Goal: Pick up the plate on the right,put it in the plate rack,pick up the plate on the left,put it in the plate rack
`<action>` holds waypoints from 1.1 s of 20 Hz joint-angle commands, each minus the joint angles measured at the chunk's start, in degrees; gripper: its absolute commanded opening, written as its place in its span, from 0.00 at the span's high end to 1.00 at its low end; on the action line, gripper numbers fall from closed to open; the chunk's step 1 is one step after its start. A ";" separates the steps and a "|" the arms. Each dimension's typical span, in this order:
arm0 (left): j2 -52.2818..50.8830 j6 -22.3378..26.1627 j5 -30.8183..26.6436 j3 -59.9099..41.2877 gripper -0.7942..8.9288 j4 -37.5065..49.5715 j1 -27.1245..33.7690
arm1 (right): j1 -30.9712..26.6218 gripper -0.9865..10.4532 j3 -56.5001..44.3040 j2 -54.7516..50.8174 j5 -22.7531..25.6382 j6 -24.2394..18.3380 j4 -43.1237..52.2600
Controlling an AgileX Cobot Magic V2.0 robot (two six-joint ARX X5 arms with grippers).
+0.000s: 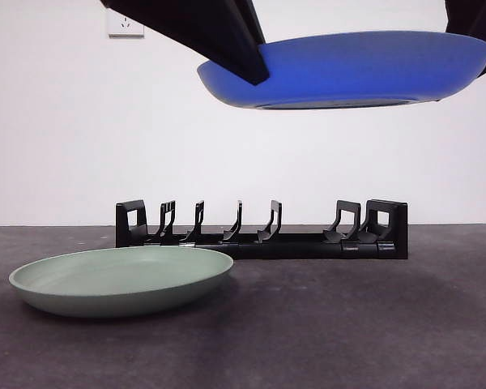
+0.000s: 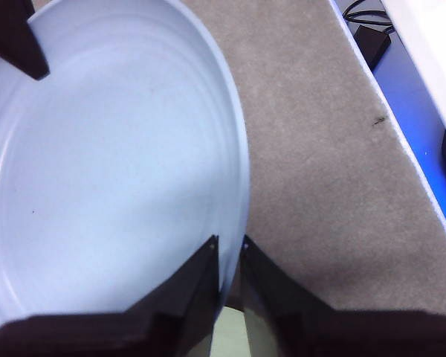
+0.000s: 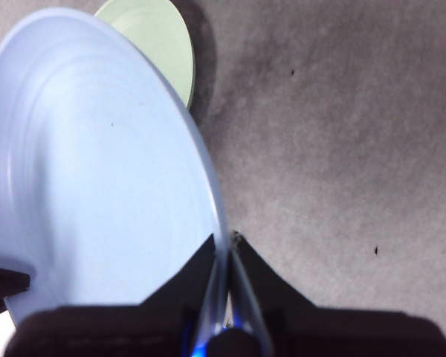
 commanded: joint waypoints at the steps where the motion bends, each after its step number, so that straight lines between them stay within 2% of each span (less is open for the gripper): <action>1: 0.04 -2.97 -0.68 0.09 0.93 0.57 0.33 | -0.13 0.93 0.39 0.04 -0.61 0.85 0.42; 7: 0.04 -5.33 -1.05 0.09 0.93 0.52 0.22 | -0.13 0.88 0.39 0.04 -0.70 0.61 1.92; 10: 0.04 -6.97 -0.81 0.09 0.93 0.52 0.24 | -0.17 0.64 0.79 0.02 -2.97 1.46 5.35; 12: 0.02 -8.59 0.13 0.09 0.93 0.61 0.31 | -0.17 0.55 2.73 0.02 -3.61 1.95 6.62; 14: 0.02 -11.82 2.67 0.07 0.93 1.57 1.01 | -0.17 0.55 6.88 -0.02 -3.61 2.03 6.36; 17: 0.02 -22.27 9.68 0.07 0.93 9.11 4.83 | -0.20 0.55 16.63 -1.16 -2.64 2.95 5.40; 20: 0.02 -35.89 19.30 0.09 0.93 22.86 12.04 | -0.17 0.55 25.35 -3.56 2.62 3.26 4.55; 22: 0.02 -43.74 24.44 0.07 0.93 32.00 17.59 | -0.17 0.55 28.55 -5.40 3.69 3.19 3.48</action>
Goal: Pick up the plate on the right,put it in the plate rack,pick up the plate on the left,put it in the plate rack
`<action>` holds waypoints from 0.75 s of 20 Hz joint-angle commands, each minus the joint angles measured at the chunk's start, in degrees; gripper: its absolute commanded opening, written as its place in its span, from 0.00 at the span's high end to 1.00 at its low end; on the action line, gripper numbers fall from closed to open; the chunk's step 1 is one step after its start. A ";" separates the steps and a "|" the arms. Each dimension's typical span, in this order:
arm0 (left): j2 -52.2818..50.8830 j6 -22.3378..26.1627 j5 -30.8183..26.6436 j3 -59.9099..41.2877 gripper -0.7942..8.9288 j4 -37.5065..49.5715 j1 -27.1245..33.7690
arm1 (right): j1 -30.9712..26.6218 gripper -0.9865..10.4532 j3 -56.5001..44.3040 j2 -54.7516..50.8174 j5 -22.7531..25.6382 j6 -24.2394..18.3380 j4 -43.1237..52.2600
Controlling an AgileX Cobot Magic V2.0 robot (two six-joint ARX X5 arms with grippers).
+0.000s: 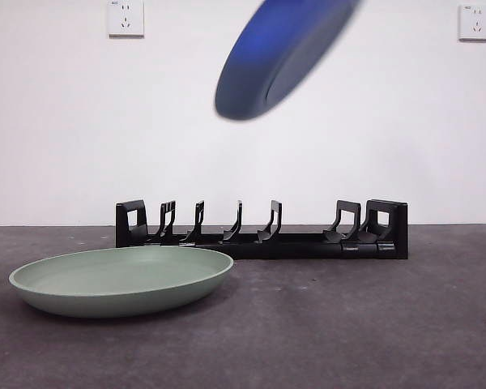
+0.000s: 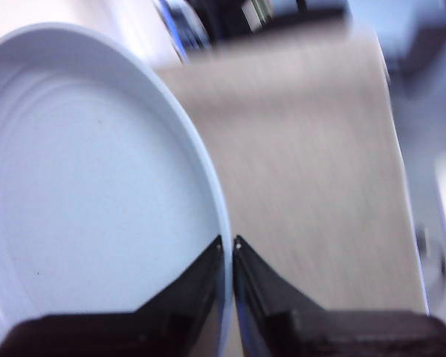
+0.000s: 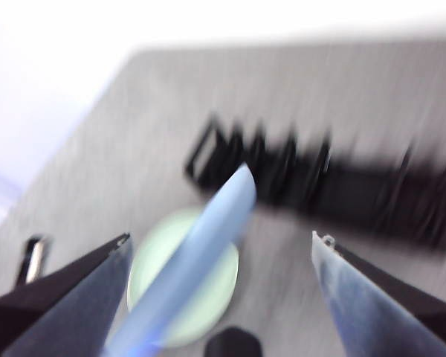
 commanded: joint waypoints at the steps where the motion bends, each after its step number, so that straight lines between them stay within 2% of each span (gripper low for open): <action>1: -0.02 -13.86 4.70 0.09 0.93 10.08 5.90 | -0.02 0.56 1.88 -1.66 0.37 0.02 -2.12; 6: 1.75 -27.21 11.04 0.09 0.93 22.16 20.09 | 0.00 0.56 2.08 -2.89 0.37 -3.08 -8.11; 9: 4.87 -33.14 15.23 0.09 0.93 26.97 25.09 | 0.02 0.56 2.03 -2.40 0.17 -3.10 -8.70; 12: 8.31 -35.80 16.92 0.09 0.93 29.51 27.78 | 0.02 0.56 2.03 -2.01 0.13 -3.08 -8.90; 15: 11.26 -35.95 17.11 0.11 0.93 30.12 29.00 | 0.02 0.56 2.03 -1.73 0.15 -3.08 -9.20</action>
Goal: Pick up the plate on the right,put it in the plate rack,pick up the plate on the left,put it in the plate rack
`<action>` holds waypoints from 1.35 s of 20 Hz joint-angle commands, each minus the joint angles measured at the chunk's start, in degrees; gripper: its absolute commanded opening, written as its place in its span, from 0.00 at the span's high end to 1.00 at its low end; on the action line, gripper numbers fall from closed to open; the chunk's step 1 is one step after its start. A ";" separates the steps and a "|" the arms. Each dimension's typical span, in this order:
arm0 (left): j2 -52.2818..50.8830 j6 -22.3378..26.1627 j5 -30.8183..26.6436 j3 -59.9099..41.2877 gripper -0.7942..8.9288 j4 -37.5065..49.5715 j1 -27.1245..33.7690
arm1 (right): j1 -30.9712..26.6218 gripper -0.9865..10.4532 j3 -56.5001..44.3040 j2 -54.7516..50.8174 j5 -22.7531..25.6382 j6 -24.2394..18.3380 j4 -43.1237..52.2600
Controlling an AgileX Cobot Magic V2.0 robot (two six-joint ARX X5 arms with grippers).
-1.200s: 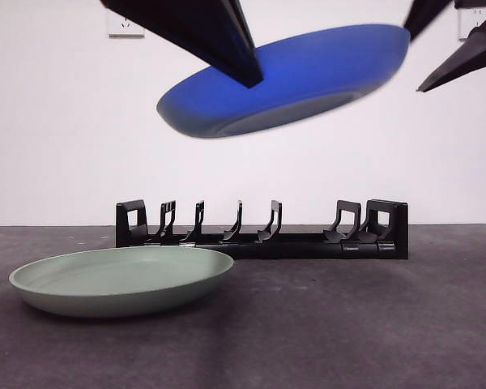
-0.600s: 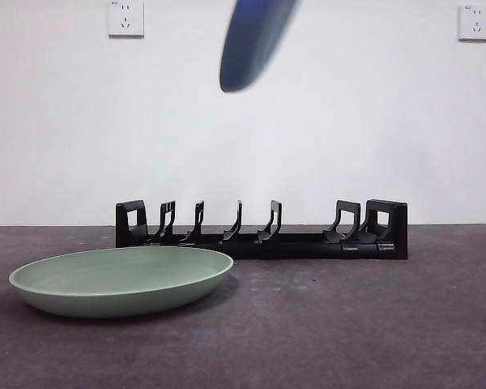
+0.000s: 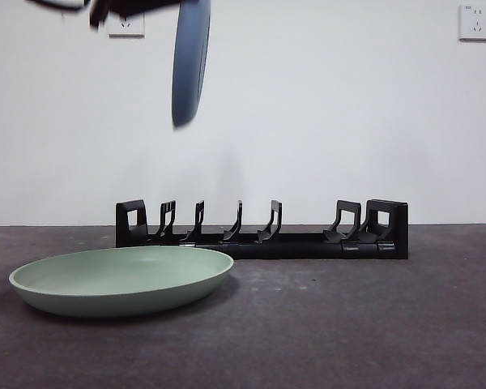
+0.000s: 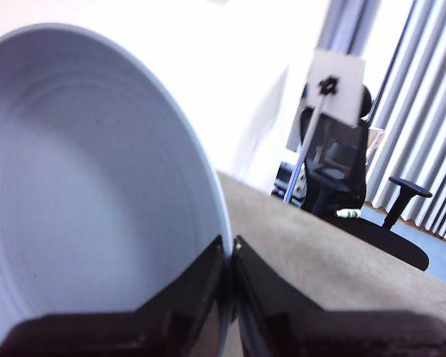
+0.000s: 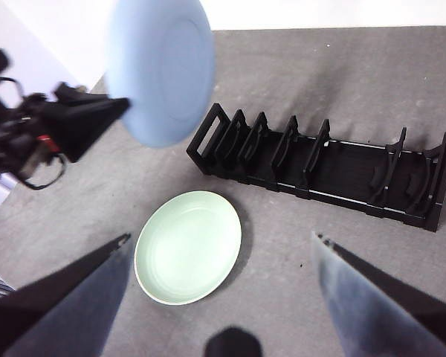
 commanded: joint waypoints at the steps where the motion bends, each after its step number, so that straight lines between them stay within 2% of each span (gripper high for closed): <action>1: 2.51 -1.68 1.64 0.09 0.93 2.56 0.85 | 0.00 0.56 -0.37 0.39 -0.02 -0.68 -0.20; 5: 7.52 -1.68 2.21 0.09 0.93 4.07 1.66 | 0.00 0.56 -0.37 1.03 0.00 -1.36 -1.40; 18: 17.53 3.02 0.26 0.13 0.93 5.09 2.05 | 0.00 0.56 -0.37 1.49 0.00 -2.69 -4.17; 24: 17.59 10.86 -5.92 0.13 0.93 -2.75 1.88 | 0.00 0.56 -0.37 1.75 0.02 -3.10 -4.17; 27: 17.59 11.28 -5.62 0.13 0.92 -3.28 1.86 | 0.00 0.56 -0.37 2.54 0.00 -3.21 -4.44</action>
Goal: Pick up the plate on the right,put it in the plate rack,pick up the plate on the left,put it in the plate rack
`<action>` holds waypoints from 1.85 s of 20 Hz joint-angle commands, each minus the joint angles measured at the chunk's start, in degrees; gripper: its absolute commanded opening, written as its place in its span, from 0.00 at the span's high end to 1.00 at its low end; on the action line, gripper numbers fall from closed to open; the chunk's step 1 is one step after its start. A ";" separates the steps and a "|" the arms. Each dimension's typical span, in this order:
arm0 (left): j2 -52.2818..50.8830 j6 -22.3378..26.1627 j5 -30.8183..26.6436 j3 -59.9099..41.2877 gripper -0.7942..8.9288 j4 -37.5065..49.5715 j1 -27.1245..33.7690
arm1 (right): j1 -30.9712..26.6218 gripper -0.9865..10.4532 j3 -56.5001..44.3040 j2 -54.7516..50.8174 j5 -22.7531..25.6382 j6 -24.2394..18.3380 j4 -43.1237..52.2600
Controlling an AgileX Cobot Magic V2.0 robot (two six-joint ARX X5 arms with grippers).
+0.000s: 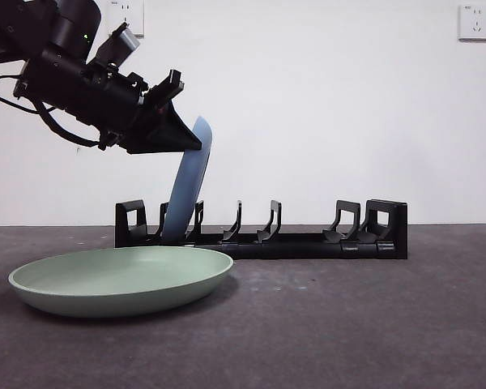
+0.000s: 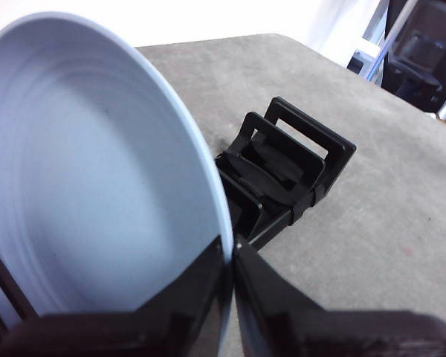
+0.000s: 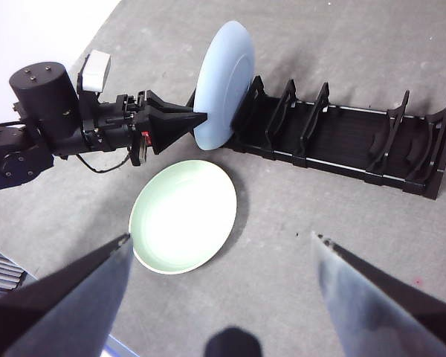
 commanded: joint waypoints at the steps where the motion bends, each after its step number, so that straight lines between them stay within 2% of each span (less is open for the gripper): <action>1: 0.26 1.66 -0.42 -0.09 0.92 -0.57 0.04 | 0.02 0.56 -0.37 0.87 0.02 -0.66 -0.28; 2: 0.22 1.57 -0.24 -0.07 0.89 -0.57 -0.09 | 0.02 0.56 -0.37 1.16 -0.02 -0.66 -0.46; 4: 0.15 1.20 -0.11 0.22 0.76 -0.92 -0.20 | 0.02 0.56 -0.37 1.60 0.02 -0.81 -1.01; 5: 0.15 0.96 0.96 0.74 0.74 -1.66 -0.20 | 0.02 0.56 -0.37 1.84 0.00 -0.90 -1.14; 9: -0.70 0.22 2.29 3.56 0.74 -7.10 -0.20 | 0.02 0.56 -0.37 2.23 0.02 -1.09 -1.11; 11: -2.25 0.24 2.29 4.61 0.69 -10.23 -0.20 | 0.02 0.56 -0.37 2.38 0.02 -1.09 -1.09; 13: -4.92 1.03 2.32 5.40 0.62 -14.12 -0.20 | 0.02 0.56 -0.37 2.75 0.02 -1.07 -1.07; 17: -14.21 2.40 2.51 5.49 0.62 -23.80 -0.20 | 0.07 0.56 -0.37 5.60 -0.04 -1.07 -1.07; 19: -20.61 6.49 2.95 5.51 0.62 -30.18 -0.20 | 0.87 0.56 -0.37 7.98 -0.22 -1.07 -1.09; 22: -32.09 15.85 2.80 5.51 0.62 -42.21 -0.79 | 4.72 0.56 -1.42 12.79 -0.22 -1.03 -0.02; 26: -46.16 28.02 -0.09 5.55 0.62 -58.53 -1.22 | 12.52 0.56 -7.37 19.93 0.24 1.18 10.05; 28: -51.84 29.57 -2.62 5.70 0.62 -64.24 -2.03 | 15.37 0.56 -10.75 24.20 0.50 2.19 15.37; 32: -59.34 36.96 -8.87 5.81 0.62 -76.94 -2.84 | 19.52 0.56 -13.81 33.57 1.60 4.68 23.47; 37: -61.00 37.73 -14.78 5.81 0.60 -83.10 -5.25 | 22.53 0.56 -13.81 41.00 2.19 8.17 29.79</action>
